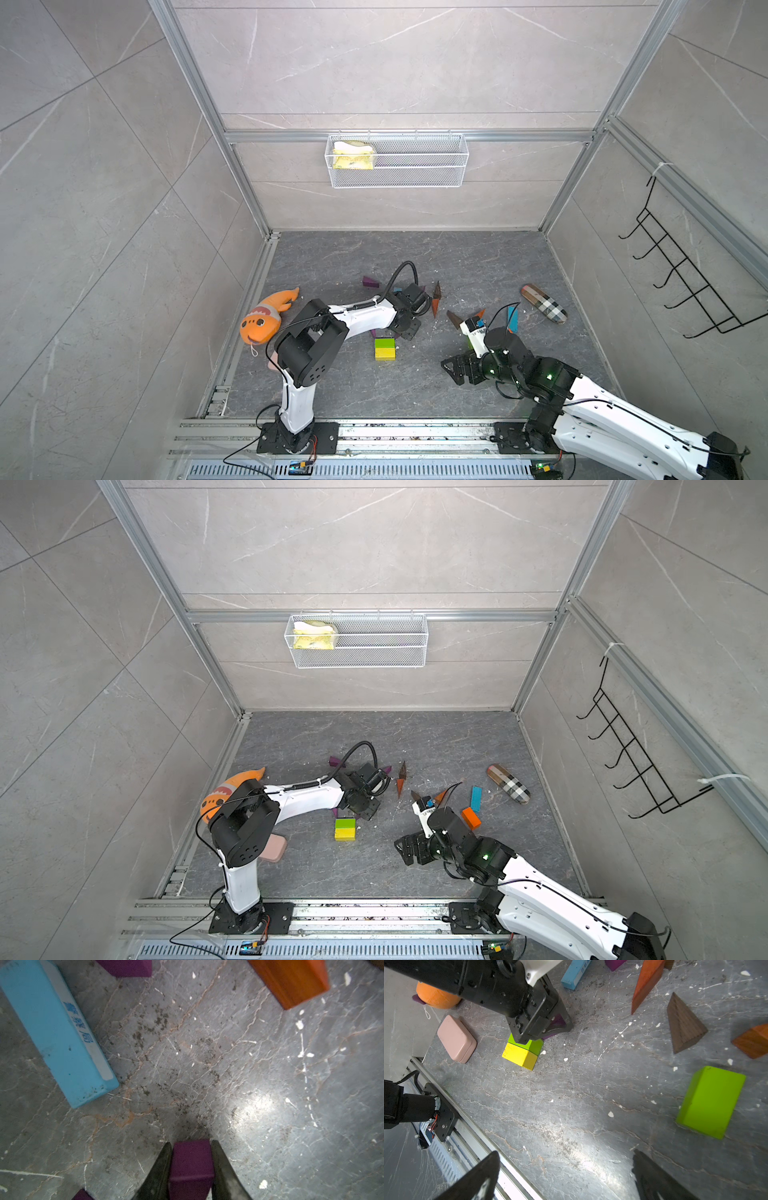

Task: Assemble a small pinwheel with building blocks
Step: Assemble the building block at the center of the board.

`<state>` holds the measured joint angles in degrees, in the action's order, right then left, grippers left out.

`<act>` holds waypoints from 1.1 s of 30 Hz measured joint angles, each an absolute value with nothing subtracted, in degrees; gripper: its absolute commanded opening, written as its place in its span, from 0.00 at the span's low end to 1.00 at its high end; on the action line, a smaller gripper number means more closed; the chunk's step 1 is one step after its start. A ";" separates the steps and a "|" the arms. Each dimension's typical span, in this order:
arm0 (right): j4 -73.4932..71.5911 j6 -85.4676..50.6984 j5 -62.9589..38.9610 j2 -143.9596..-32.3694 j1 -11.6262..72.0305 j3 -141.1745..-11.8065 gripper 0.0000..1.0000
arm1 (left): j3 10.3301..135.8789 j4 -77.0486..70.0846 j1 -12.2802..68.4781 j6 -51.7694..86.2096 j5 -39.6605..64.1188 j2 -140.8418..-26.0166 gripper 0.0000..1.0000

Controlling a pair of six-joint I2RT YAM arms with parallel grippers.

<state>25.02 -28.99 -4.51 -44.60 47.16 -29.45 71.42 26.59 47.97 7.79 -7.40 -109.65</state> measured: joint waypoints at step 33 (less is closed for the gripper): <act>23.70 -28.99 -4.56 -45.67 47.16 -29.45 1.00 | 71.46 26.87 47.97 7.22 -9.10 -109.78 0.47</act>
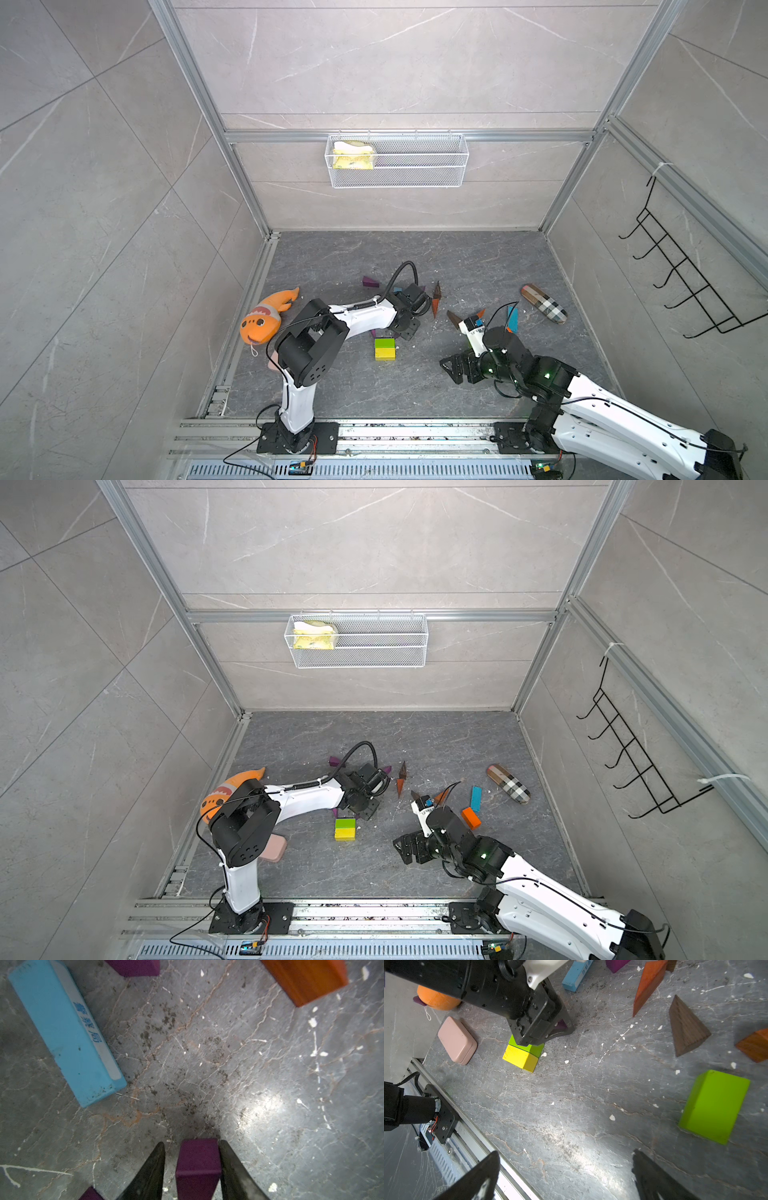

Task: Assemble a small pinwheel with building blocks
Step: Assemble the building block at the center of the board.

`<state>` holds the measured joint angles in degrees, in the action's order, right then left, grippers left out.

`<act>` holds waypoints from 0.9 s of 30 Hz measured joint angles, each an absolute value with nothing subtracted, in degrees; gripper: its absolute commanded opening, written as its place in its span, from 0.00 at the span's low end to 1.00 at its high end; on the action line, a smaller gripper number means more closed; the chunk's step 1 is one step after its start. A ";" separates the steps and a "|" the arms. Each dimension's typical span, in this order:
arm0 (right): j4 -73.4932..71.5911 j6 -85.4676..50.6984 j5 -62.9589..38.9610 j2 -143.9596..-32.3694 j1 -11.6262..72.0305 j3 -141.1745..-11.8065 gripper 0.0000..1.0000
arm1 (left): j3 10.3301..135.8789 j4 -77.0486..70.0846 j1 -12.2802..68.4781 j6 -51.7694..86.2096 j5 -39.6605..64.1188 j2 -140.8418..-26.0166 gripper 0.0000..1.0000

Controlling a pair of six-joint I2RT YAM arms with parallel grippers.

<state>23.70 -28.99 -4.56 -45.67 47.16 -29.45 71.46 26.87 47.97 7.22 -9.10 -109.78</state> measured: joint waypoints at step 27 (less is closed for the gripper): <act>20.47 -27.00 -6.52 -53.76 47.16 -33.52 1.00 | 74.94 28.64 32.34 -2.17 -3.31 -91.98 0.60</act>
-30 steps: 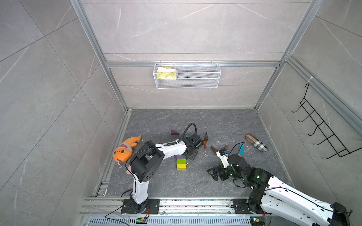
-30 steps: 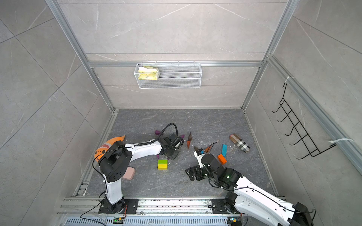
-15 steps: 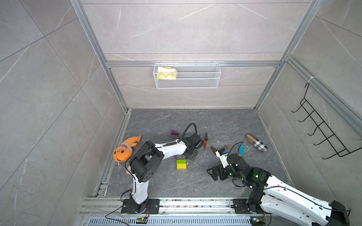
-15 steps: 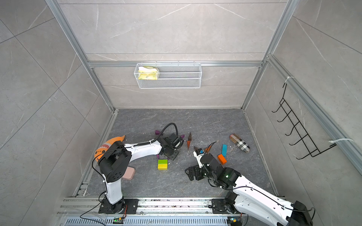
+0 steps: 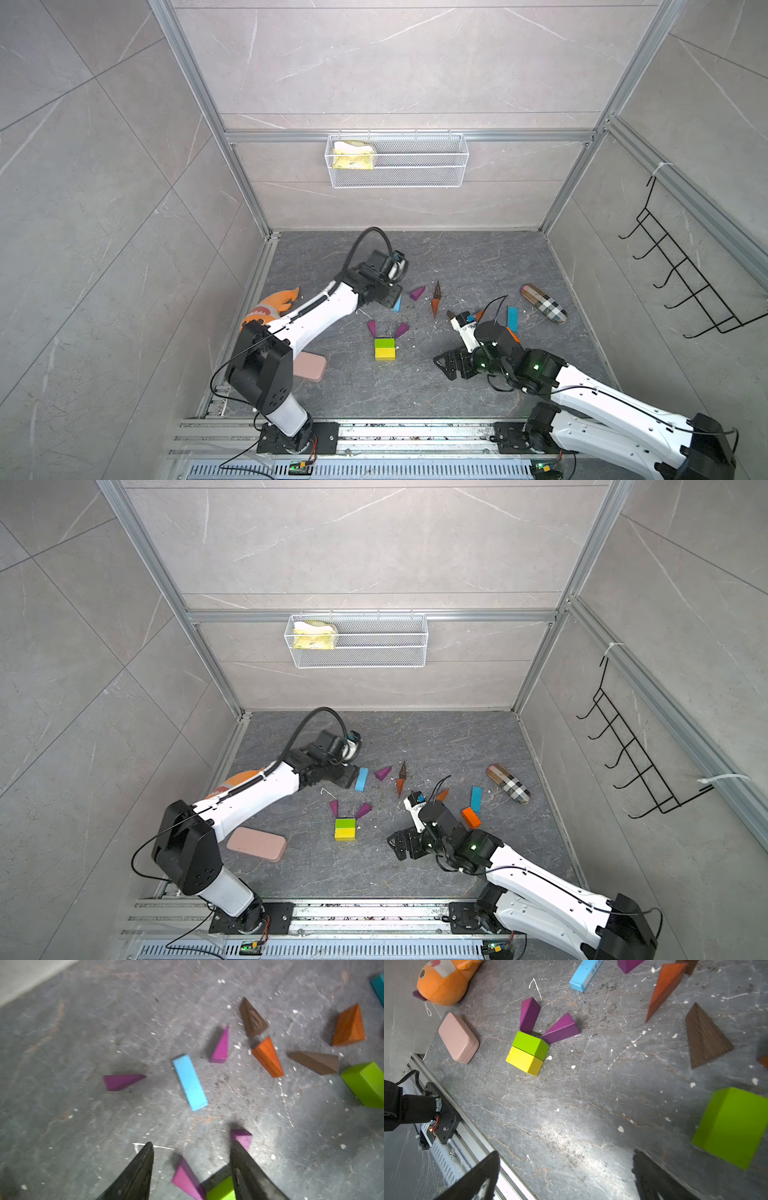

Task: Assemble a small pinwheel with building blocks
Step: Assemble the building block at the center of the board, then pick up the building block from the center of the board.

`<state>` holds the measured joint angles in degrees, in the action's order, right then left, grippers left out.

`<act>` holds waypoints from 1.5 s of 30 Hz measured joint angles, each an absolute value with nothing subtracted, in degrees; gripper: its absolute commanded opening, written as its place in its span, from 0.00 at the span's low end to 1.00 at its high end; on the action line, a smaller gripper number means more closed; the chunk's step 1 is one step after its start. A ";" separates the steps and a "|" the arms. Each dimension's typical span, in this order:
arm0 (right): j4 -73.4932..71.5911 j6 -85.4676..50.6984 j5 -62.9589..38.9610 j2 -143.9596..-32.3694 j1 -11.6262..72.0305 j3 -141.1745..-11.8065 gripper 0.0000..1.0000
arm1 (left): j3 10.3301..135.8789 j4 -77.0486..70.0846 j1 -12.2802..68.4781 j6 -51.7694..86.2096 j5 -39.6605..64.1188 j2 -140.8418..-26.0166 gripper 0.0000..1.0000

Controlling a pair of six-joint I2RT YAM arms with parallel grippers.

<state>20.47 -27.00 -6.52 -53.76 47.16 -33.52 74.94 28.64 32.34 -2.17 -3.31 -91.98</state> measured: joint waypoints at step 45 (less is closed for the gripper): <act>18.63 -24.01 -9.67 -59.05 47.16 -38.83 1.00 | 100.31 38.70 14.00 -84.84 15.03 -126.08 0.57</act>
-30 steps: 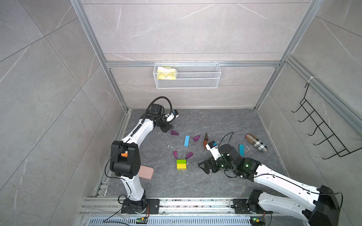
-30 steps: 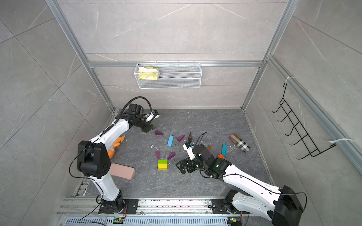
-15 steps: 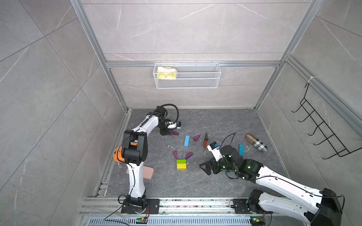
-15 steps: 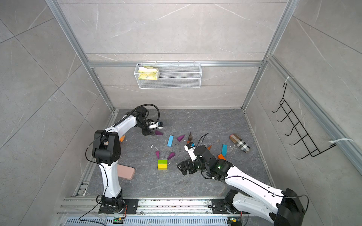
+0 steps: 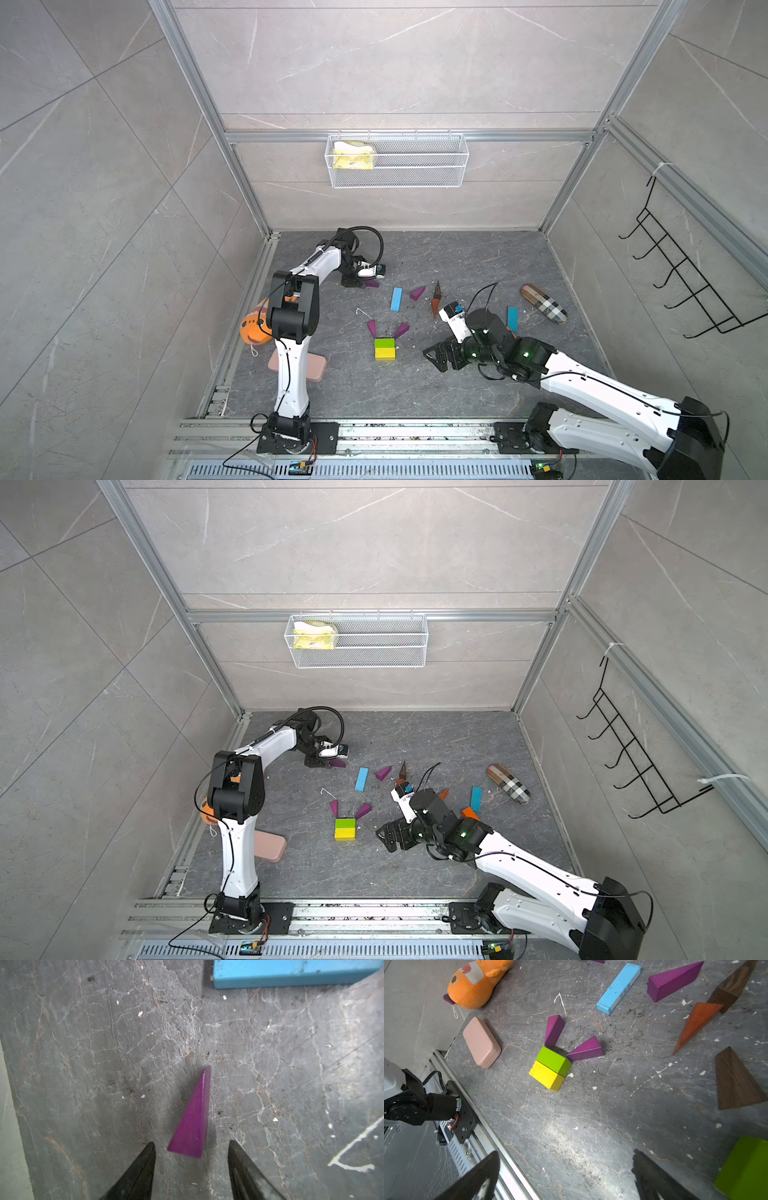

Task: Assemble a small pinwheel with building blocks
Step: Pick up the building block from the center of the board.

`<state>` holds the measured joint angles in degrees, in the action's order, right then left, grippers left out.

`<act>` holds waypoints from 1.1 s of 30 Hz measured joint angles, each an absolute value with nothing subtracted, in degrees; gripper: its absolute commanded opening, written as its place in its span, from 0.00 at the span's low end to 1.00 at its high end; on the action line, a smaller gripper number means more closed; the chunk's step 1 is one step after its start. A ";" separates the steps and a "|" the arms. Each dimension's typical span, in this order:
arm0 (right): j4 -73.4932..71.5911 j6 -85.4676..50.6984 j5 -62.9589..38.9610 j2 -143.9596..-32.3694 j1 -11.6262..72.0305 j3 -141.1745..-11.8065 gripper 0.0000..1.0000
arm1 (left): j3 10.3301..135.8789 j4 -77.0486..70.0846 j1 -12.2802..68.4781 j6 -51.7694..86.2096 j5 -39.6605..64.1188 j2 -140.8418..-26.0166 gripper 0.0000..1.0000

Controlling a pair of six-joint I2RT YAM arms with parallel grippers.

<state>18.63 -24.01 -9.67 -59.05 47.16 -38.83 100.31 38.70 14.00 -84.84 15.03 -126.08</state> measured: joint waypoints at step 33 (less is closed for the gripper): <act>19.05 -24.01 -9.67 -60.07 47.16 -38.83 1.00 | 101.06 39.92 15.18 -86.43 11.90 -127.92 0.33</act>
